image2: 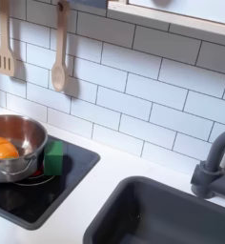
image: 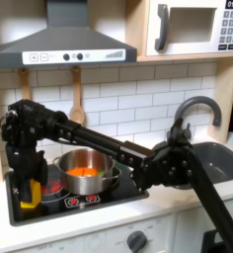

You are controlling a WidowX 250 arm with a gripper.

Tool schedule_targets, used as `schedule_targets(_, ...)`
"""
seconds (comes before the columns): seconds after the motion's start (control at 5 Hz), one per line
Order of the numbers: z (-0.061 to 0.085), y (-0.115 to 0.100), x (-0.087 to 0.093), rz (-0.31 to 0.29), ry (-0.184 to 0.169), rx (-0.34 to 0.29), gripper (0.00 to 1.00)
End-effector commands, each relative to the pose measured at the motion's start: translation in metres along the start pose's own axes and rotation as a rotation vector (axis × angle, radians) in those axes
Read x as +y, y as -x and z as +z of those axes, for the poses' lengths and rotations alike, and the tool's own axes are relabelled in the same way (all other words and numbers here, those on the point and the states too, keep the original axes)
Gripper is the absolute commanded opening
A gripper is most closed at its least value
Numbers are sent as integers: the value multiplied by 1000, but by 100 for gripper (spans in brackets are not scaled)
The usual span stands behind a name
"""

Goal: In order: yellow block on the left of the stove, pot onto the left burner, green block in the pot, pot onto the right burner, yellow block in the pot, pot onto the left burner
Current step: 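Put the yellow block on the left of the stove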

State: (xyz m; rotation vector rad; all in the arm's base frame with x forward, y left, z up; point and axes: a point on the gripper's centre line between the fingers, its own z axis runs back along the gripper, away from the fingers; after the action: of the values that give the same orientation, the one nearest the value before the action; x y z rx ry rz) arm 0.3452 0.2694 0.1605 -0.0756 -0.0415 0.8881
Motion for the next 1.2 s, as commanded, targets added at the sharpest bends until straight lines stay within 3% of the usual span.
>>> schedule_targets(0.0, 2, 0, 2, 13, -1, -6, 100)
schedule_targets(0.2, -2, 1, 2, 15, -2, 11, 100)
schedule_targets(0.4, 11, 3, 0, 23, 12, -1, 100)
schedule_targets(0.6, 5, 8, 0, 29, -5, 40, 100)
schedule_targets(0.8, 22, 9, -1, 32, 28, 15, 100)
schedule_targets(1.0, 27, 10, -4, 24, 37, 17, 100)
